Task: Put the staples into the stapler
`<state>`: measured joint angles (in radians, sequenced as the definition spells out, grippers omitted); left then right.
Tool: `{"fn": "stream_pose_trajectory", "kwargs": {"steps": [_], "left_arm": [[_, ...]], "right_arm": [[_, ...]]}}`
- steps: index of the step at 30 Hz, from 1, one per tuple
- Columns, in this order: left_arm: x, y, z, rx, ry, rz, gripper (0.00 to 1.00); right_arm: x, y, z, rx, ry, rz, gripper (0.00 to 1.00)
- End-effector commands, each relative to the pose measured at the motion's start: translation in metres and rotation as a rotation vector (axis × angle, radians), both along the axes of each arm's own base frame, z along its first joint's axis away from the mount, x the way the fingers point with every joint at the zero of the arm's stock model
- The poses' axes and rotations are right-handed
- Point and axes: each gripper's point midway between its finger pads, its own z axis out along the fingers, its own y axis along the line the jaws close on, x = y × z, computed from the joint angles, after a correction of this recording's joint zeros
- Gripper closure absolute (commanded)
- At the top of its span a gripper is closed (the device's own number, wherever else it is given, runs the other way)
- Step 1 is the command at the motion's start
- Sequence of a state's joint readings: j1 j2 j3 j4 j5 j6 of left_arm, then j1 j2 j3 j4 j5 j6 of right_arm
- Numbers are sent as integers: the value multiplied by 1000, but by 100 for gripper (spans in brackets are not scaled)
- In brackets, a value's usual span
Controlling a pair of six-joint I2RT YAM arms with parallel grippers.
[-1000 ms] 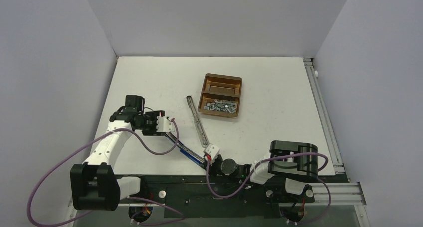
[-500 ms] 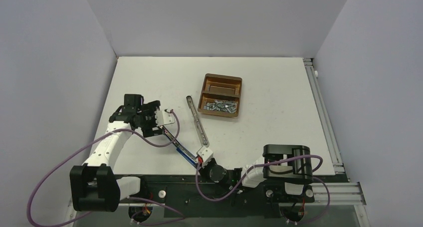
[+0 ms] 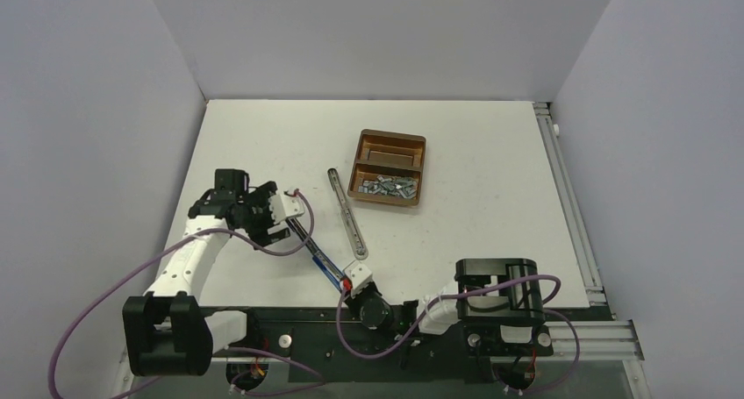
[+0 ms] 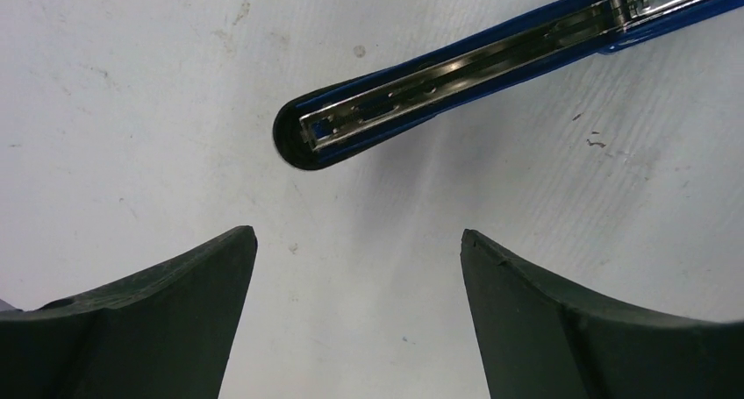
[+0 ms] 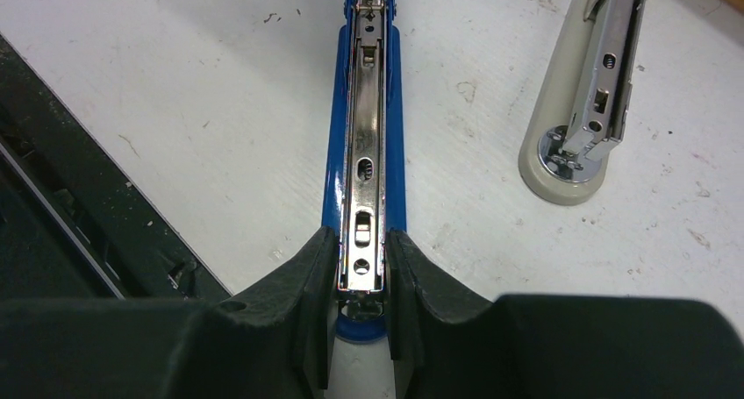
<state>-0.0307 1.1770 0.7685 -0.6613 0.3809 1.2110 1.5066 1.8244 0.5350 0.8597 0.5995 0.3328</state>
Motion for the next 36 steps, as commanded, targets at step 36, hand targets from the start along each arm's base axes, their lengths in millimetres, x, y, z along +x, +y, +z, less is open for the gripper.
{"fn": "stream_pose_trajectory", "kwargs": {"steps": [36], "left_arm": [[79, -39, 62, -315, -149, 493, 4]], "right_arm": [[14, -8, -15, -69, -26, -125, 91]]}}
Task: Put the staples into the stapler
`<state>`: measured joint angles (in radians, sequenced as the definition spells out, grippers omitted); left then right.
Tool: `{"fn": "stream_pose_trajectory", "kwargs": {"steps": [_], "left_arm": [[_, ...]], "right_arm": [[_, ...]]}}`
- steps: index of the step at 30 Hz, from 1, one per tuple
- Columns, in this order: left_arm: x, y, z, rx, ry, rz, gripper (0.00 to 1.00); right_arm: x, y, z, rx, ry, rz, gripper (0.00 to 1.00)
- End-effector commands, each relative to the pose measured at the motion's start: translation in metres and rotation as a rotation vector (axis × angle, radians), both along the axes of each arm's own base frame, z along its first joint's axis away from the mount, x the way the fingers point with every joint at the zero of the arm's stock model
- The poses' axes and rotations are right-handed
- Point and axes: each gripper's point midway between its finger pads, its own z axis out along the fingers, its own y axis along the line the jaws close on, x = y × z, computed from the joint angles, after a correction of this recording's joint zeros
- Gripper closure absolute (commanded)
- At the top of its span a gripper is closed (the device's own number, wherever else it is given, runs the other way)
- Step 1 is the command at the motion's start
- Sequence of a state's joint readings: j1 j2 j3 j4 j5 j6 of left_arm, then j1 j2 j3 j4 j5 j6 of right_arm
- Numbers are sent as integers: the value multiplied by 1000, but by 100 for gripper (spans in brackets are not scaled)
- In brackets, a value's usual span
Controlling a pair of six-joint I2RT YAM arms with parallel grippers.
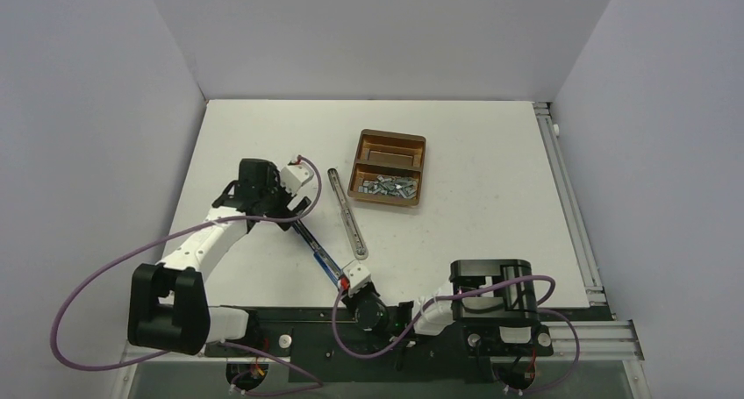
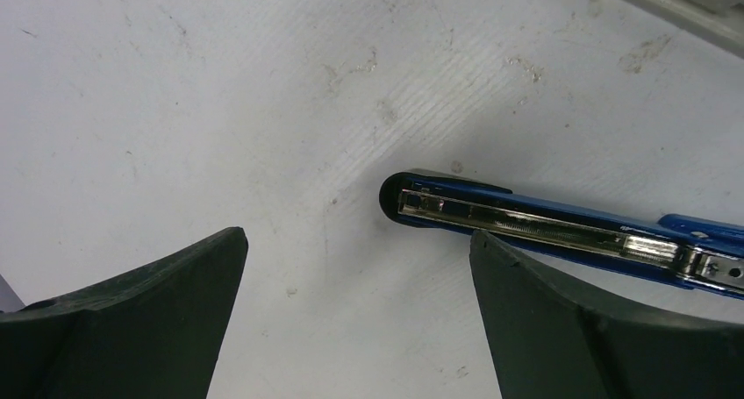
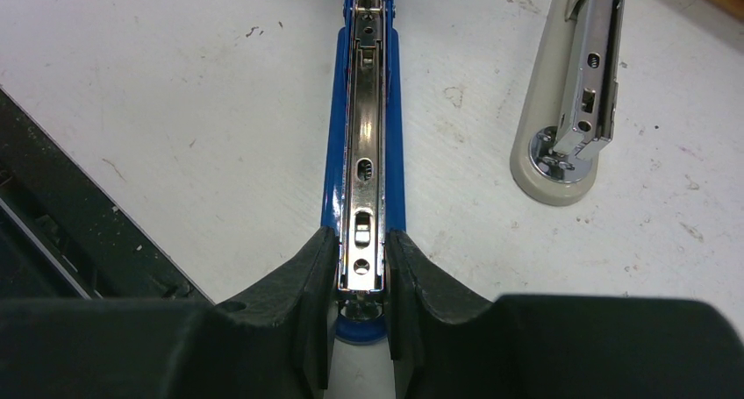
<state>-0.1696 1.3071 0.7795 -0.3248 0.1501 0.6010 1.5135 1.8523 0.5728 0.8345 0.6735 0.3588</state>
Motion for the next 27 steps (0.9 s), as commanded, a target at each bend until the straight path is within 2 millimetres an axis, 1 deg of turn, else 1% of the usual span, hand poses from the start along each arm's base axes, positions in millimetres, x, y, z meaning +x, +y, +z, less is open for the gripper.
{"fn": "stream_pose_trajectory", "kwargs": {"steps": [1, 3, 5, 6, 7, 9, 11, 14, 18, 20, 27], "left_arm": [[29, -20, 78, -152, -155, 42, 4], [33, -23, 106, -189, -159, 72, 4], [38, -20, 134, -205, -181, 116, 4], [37, -17, 141, -204, -185, 133, 4], [38, -15, 152, -208, -204, 147, 4], [34, -8, 162, -219, -225, 176, 4], [27, -4, 165, -231, -238, 194, 4], [16, 0, 163, -226, -241, 208, 4], [5, 4, 165, -221, -238, 222, 4], [1, 4, 168, -225, -239, 227, 4], [1, 8, 175, -214, -253, 239, 4]], "right_arm": [[10, -8, -14, -70, -11, -68, 91], [18, 2, -10, -60, -16, -96, 91], [29, 9, -7, -49, -15, -139, 91], [34, 13, -6, -40, -8, -157, 91], [39, 18, -5, -31, -1, -169, 91], [47, 25, -4, -26, 2, -204, 91], [55, 31, -6, -38, -2, -242, 91], [67, 41, -7, -47, -3, -288, 91], [81, 54, 0, -13, 27, -318, 91], [85, 59, 4, 1, 37, -317, 91], [98, 69, 24, 32, 32, -382, 90]]}}
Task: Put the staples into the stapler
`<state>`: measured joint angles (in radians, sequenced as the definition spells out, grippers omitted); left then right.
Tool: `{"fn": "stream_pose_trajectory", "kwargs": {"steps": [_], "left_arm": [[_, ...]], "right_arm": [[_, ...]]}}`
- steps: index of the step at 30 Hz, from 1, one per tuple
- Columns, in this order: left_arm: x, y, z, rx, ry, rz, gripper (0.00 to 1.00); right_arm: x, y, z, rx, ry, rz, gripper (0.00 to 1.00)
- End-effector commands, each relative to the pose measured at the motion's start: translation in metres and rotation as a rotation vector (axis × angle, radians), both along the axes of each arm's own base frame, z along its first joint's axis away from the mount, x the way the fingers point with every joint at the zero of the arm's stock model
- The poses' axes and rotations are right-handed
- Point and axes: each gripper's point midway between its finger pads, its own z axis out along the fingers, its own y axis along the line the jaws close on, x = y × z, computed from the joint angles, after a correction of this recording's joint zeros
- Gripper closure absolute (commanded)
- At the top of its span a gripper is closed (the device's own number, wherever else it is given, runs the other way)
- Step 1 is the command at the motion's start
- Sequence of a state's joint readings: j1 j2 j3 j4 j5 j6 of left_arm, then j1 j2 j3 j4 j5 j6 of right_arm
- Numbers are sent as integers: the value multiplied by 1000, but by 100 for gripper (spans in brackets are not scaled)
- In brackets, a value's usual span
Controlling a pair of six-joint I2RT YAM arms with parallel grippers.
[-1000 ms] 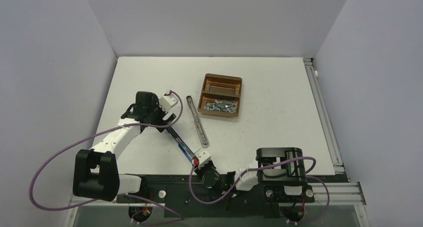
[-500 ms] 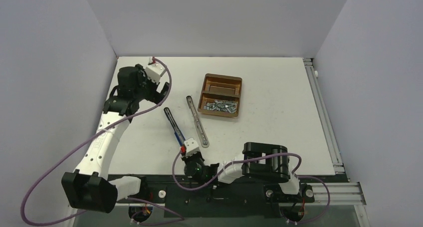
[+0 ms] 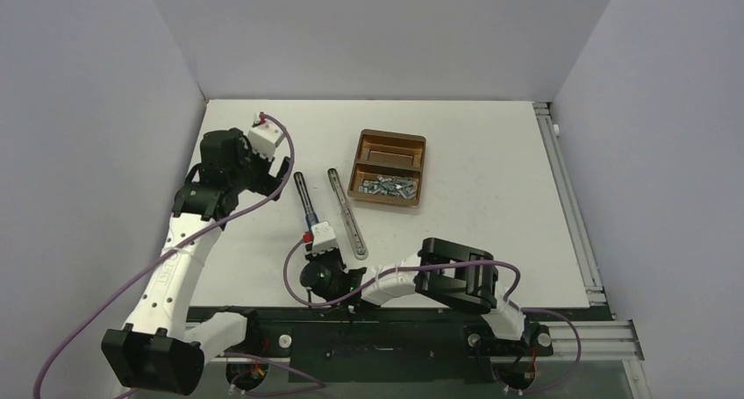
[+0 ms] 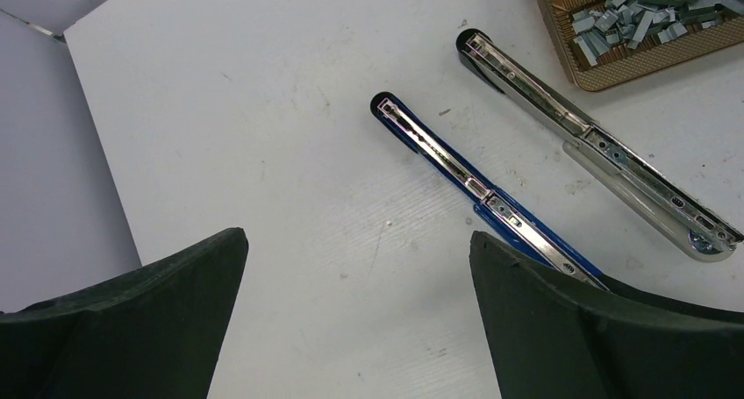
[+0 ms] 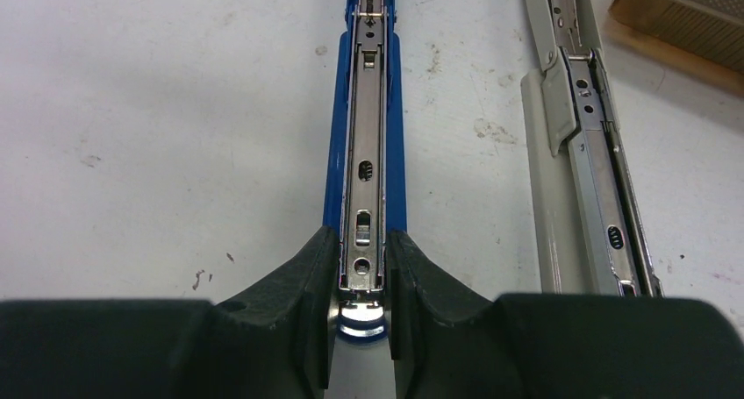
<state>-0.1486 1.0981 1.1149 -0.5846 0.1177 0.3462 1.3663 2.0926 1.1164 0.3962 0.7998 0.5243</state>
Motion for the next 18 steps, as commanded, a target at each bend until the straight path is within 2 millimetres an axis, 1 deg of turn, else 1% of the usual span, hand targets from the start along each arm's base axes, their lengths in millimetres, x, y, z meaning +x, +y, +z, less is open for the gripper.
{"fn": "stream_pose_trajectory", "kwargs": {"steps": [1, 6, 8, 11, 13, 16, 18], "left_arm": [[0, 5, 16, -5, -30, 30, 4], [-5, 1, 22, -3, -39, -9, 4], [-7, -1, 25, -6, -48, -27, 4], [-10, -4, 30, -21, -43, -40, 4], [-11, -5, 34, -29, -40, -38, 4], [-13, -4, 38, -33, -43, -33, 4], [-14, -2, 41, -34, -45, -16, 4]], "right_arm": [[12, 9, 18, 40, -12, -69, 88], [3, 16, 24, 27, -17, -31, 68], [3, 15, 29, 33, -16, -27, 61], [2, 11, 41, 56, -18, -16, 54], [3, 9, 50, 74, -18, -10, 52], [7, 4, 72, 109, -16, 6, 51], [16, -3, 89, 128, -21, 3, 51]]}}
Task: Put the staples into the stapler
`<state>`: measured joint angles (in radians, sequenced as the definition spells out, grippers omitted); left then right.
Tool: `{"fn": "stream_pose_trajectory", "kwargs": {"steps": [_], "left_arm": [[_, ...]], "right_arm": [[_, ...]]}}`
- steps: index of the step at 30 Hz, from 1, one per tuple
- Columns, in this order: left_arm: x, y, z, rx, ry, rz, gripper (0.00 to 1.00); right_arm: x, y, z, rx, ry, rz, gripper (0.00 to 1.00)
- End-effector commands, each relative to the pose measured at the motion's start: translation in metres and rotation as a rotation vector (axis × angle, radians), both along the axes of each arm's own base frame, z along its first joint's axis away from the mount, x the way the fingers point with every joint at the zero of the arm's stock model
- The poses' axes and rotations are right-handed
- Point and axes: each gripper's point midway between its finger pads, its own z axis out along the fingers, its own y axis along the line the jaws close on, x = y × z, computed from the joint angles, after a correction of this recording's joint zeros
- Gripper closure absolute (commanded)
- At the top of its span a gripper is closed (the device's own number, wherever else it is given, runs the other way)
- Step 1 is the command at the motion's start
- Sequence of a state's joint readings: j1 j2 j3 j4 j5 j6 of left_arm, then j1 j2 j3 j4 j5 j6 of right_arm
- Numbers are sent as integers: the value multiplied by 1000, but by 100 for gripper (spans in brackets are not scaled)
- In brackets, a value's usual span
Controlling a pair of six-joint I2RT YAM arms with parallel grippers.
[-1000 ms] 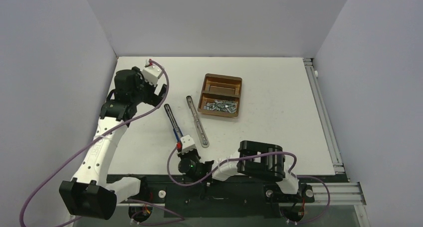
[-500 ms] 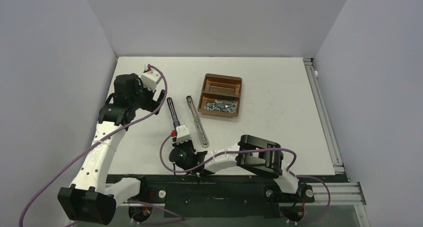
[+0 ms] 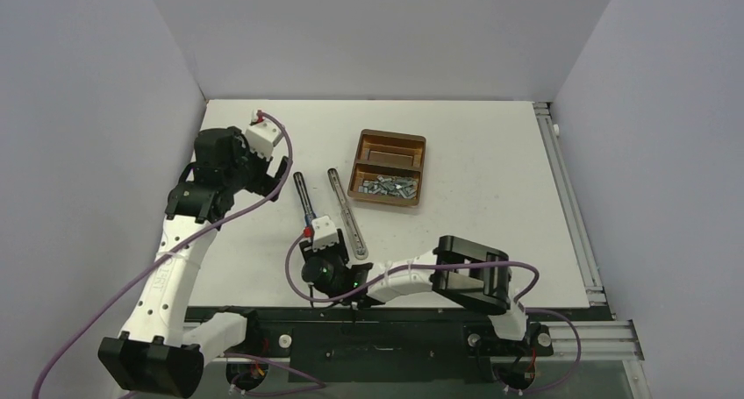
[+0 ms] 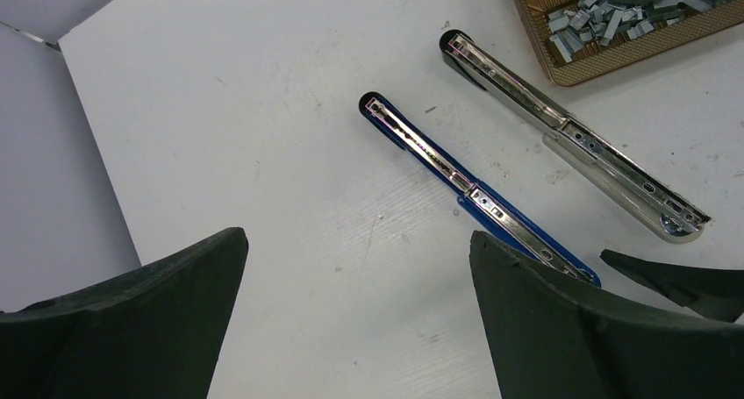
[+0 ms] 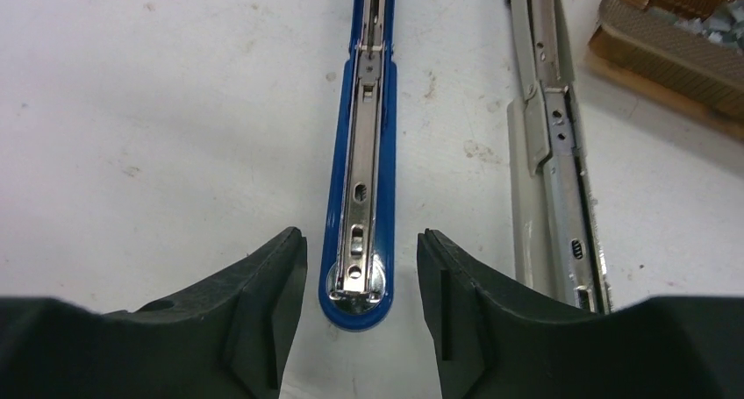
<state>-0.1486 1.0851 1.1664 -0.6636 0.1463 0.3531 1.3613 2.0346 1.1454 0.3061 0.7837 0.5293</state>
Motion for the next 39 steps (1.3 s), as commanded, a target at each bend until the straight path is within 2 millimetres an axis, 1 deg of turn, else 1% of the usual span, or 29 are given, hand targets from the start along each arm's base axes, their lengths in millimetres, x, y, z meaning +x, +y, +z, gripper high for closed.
{"fn": "stream_pose_trajectory", "kwargs": {"steps": [1, 2, 5, 8, 10, 12, 13, 15, 16, 18, 20, 21, 24, 26, 28, 31, 32, 35, 39], "left_arm": [[-3, 2, 29, -29, -59, 24, 4], [-3, 3, 29, -31, -53, 33, 4], [-7, 4, 16, -28, -15, 41, 4], [-11, 3, -3, -39, 40, 48, 4], [-15, -1, -19, -52, 91, 40, 4], [-19, -6, -35, -66, 142, 25, 4], [-21, -10, -44, -70, 170, 16, 4], [-23, -16, -58, -75, 219, -4, 4], [-24, -19, -64, -74, 235, -13, 4], [-23, -23, -72, -77, 251, -25, 4], [-23, -27, -75, -85, 258, -36, 4], [-23, -27, -77, -86, 260, -39, 4], [-23, -28, -80, -76, 268, -53, 4], [-23, -28, -84, -64, 273, -58, 4], [-23, -28, -89, -61, 283, -58, 4], [-23, -29, -95, -61, 297, -54, 4], [-23, -29, -98, -62, 301, -51, 4], [-23, -30, -103, -64, 307, -54, 4], [-22, -31, -108, -59, 315, -65, 4]], "right_arm": [[21, -9, 74, 125, -35, -9, 52], [27, -16, 81, 119, -35, -20, 52], [48, -38, 99, 92, -37, -54, 52], [70, -63, 110, 63, -29, -90, 53], [84, -84, 116, 34, -25, -133, 53], [98, -103, 120, 15, -20, -157, 53], [109, -116, 119, 9, -9, -182, 53], [126, -135, 121, 4, 7, -214, 53], [134, -146, 118, -14, 20, -234, 53], [151, -168, 118, -48, 16, -269, 53], [168, -184, 117, -80, 18, -256, 53], [178, -188, 118, -78, 19, -233, 53], [207, -191, 120, -114, 29, -109, 53], [219, -186, 117, -164, 43, -7, 55], [228, -176, 116, -214, 37, 102, 55], [239, -165, 110, -254, 42, 227, 55], [242, -162, 102, -260, 61, 265, 55], [245, -154, 90, -246, 103, 383, 55], [249, -151, 77, -235, 130, 477, 55]]}}
